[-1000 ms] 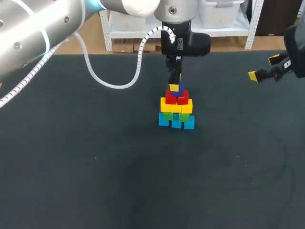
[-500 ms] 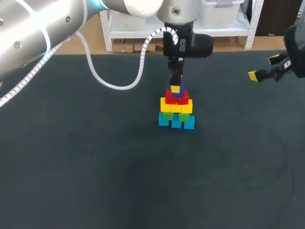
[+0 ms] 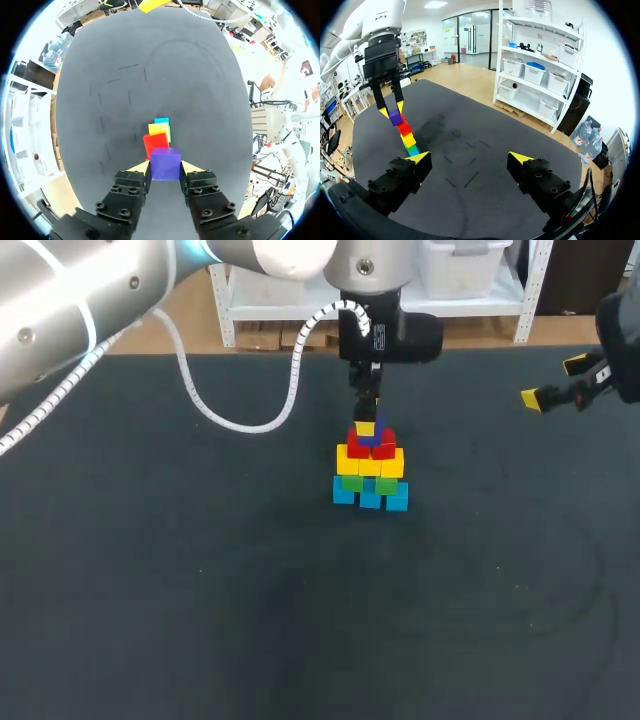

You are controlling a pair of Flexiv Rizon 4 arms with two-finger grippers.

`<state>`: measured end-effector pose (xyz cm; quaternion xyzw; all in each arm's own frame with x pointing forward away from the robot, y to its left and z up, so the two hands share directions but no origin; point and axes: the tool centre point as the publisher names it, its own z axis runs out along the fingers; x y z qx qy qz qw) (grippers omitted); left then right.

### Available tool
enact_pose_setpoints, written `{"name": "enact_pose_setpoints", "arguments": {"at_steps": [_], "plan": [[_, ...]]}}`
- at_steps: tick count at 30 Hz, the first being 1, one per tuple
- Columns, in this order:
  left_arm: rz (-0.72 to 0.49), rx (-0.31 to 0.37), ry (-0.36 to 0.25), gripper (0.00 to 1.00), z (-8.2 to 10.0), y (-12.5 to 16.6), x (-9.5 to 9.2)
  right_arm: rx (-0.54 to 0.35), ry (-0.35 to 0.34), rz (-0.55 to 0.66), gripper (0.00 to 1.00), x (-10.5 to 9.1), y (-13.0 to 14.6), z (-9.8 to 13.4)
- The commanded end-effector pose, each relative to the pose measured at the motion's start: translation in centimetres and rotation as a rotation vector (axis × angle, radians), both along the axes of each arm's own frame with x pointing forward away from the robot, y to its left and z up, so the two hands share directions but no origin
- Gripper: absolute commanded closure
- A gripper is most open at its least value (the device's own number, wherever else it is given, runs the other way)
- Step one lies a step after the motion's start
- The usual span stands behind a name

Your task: Place the blue cubes, place green cubes on the blue cubes, place the yellow cubes on the green cubes, then place the red cubes on the yellow cubes, and place purple cube on the red cubes.

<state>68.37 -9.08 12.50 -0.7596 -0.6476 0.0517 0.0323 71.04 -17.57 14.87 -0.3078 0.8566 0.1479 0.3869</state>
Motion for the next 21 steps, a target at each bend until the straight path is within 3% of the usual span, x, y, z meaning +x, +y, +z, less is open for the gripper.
{"name": "enact_pose_setpoints", "arguments": {"at_steps": [1, 4, 17, 21], "plan": [[-0.003, -0.002, -0.003, 0.84, -0.02, 0.03, 0.00, 0.003, 0.001, 0.004, 0.00, 0.10, -0.07, -0.05], [-0.004, -0.004, -0.004, 0.76, 0.04, 0.02, 0.08, 0.003, 0.001, 0.004, 0.00, 0.10, -0.07, -0.05], [0.003, -0.013, -0.010, 0.73, 0.18, 0.20, 0.15, 0.003, 0.001, 0.004, 0.00, 0.10, -0.07, -0.05], [0.001, -0.012, -0.010, 0.59, 0.19, 0.22, 0.17, 0.003, 0.001, 0.004, 0.00, 0.10, -0.07, -0.05]]}}
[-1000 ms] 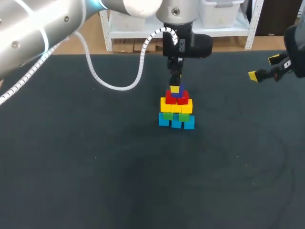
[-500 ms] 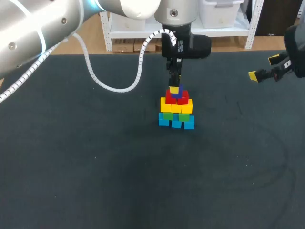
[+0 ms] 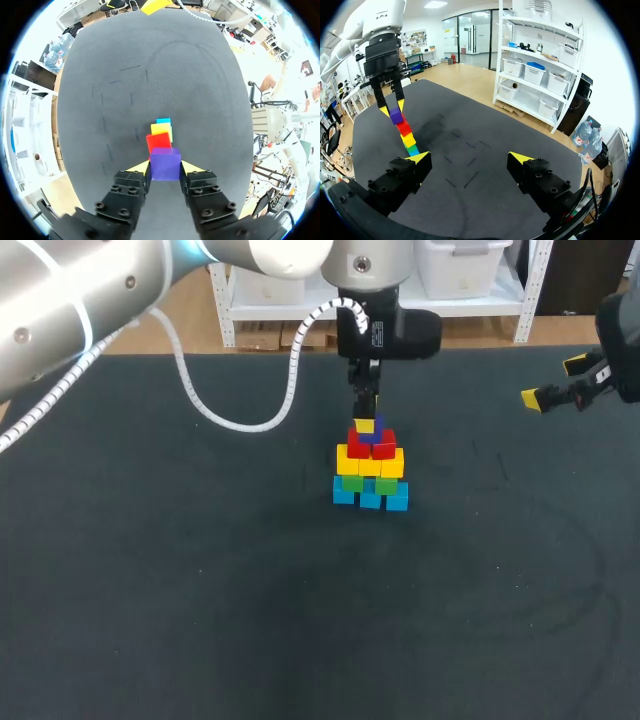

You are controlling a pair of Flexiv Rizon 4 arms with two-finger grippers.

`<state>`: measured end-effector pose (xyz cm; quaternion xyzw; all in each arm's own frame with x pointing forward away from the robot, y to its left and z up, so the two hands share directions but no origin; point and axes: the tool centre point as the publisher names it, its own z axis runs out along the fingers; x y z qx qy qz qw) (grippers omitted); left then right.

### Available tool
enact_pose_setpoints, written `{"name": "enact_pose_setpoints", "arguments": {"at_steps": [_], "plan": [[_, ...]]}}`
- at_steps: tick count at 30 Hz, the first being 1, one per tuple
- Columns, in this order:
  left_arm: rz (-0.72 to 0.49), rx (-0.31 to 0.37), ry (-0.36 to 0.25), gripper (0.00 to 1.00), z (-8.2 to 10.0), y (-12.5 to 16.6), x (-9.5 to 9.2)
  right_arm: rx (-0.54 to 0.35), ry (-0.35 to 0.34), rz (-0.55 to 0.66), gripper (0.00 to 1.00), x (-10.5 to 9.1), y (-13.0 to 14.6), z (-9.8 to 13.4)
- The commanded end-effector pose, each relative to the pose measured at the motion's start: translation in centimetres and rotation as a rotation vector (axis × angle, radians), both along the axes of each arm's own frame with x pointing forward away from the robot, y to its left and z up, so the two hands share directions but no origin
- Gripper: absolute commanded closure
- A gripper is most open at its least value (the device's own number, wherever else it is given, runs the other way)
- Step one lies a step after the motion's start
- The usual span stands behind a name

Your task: Place the blue cubes, place green cubes on the blue cubes, place the yellow cubes on the green cubes, then place the red cubes on the yellow cubes, and place purple cube on the red cubes.

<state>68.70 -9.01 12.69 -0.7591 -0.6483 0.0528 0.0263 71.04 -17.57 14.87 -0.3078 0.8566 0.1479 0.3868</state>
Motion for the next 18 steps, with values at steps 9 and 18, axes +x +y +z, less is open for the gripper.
{"name": "enact_pose_setpoints", "arguments": {"at_steps": [9, 18], "plan": [[-0.006, 0.000, -0.003, 0.27, -0.1, 0.1, 0.0, 0.003, 0.001, 0.004, 0.00, 0.1, -0.1, 0.0], [0.020, -0.030, -0.050, 0.00, 1.2, 1.4, -0.7, 0.003, 0.001, 0.004, 0.00, 0.1, -0.1, 0.0]]}}
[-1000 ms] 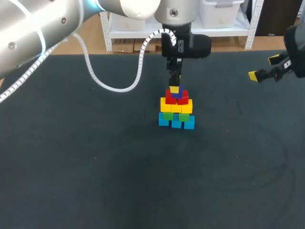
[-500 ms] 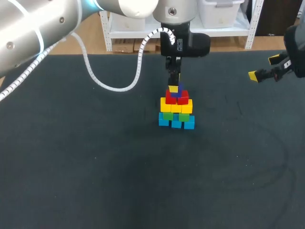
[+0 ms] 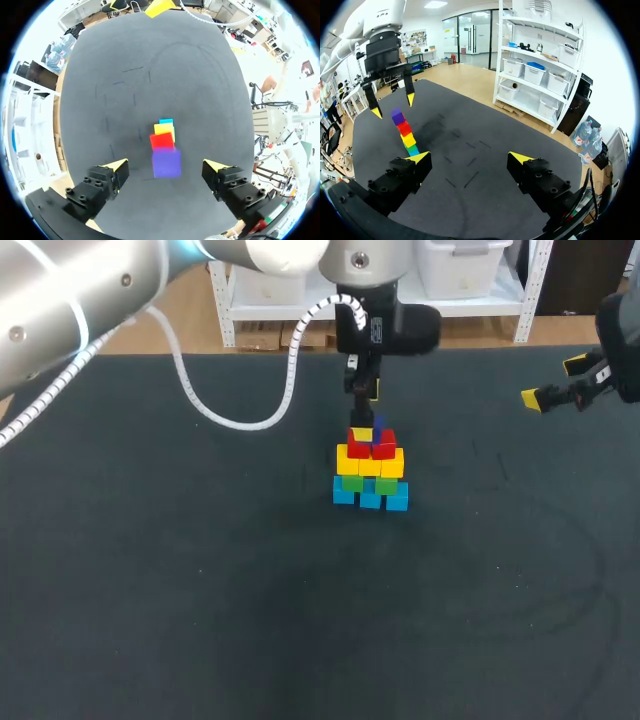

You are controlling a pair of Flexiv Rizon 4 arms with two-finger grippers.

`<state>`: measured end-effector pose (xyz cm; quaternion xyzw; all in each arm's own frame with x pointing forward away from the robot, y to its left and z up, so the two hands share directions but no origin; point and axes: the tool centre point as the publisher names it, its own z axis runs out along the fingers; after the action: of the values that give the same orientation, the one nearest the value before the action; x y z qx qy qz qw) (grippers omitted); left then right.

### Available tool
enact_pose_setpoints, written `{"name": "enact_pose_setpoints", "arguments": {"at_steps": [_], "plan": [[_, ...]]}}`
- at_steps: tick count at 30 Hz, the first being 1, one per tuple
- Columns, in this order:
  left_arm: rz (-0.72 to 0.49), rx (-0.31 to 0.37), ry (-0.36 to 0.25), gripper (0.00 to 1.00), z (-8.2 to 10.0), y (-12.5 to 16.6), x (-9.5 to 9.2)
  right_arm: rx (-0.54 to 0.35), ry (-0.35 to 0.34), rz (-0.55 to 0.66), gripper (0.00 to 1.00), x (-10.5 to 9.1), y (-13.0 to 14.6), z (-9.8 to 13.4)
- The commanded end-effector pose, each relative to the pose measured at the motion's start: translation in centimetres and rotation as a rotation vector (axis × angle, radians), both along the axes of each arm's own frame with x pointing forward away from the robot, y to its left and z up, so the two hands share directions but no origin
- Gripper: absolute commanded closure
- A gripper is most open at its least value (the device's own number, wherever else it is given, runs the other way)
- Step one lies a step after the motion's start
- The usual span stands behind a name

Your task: Place the blue cubes, place green cubes on the blue cubes, place the yellow cubes on the green cubes, then place the red cubes on the yellow cubes, and place purple cube on the red cubes.

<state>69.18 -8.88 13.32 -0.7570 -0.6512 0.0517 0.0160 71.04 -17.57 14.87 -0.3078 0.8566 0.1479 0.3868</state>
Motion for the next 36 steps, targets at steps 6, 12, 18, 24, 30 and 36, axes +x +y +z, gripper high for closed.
{"name": "enact_pose_setpoints", "arguments": {"at_steps": [6, 12, 18, 24, 30, 36], "plan": [[0.065, -0.013, -0.069, 0.00, 1.3, 3.6, -2.2, 0.003, 0.001, 0.004, 0.00, 0.1, -0.1, 0.0], [0.136, -0.016, -0.061, 0.00, 1.0, 6.2, -2.6, 0.003, 0.001, 0.004, 0.00, 0.1, -0.1, 0.0], [0.197, -0.034, -0.029, 0.00, -0.1, 8.3, -2.8, 0.003, 0.001, 0.004, 0.00, 0.1, -0.1, 0.0], [0.257, -0.042, -0.012, 0.00, -1.3, 10.3, -3.4, 0.003, 0.001, 0.004, 0.00, 0.1, -0.1, 0.0], [0.262, -0.065, -0.003, 0.00, -1.9, 11.9, -3.2, 0.003, 0.001, 0.004, 0.00, 0.1, -0.1, 0.0], [0.262, -0.065, -0.003, 0.00, -1.9, 11.9, -3.2, 0.003, 0.001, 0.004, 0.00, 0.1, -0.1, 0.0]]}}
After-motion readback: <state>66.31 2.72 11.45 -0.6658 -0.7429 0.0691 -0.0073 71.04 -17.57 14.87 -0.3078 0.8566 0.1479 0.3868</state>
